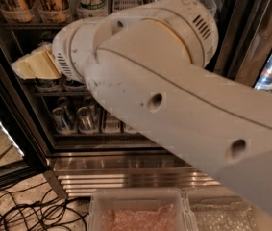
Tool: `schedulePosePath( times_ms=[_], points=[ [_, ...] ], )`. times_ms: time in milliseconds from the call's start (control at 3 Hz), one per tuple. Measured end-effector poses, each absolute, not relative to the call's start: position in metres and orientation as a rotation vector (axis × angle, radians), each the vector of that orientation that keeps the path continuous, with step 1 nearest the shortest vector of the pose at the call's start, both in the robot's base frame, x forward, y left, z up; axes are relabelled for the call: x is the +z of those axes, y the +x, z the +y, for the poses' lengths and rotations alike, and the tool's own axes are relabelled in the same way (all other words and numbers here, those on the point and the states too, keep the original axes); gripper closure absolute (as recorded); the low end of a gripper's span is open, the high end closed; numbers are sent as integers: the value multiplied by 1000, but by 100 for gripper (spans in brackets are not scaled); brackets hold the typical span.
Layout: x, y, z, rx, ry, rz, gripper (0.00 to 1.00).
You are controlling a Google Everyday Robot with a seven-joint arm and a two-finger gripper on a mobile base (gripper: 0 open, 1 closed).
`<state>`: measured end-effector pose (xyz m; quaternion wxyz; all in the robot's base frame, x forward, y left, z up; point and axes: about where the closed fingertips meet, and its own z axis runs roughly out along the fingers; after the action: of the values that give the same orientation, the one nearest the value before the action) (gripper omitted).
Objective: Pick orange can from top shelf of fridge
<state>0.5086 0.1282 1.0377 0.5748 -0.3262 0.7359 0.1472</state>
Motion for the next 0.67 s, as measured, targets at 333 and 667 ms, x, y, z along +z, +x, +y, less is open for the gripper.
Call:
schedulePosePath(
  times_ms=[333,667],
  points=[
    [1062,529,132,378,-678,1661,0],
    [1064,530,133,380,-676,1655,0]
  ],
)
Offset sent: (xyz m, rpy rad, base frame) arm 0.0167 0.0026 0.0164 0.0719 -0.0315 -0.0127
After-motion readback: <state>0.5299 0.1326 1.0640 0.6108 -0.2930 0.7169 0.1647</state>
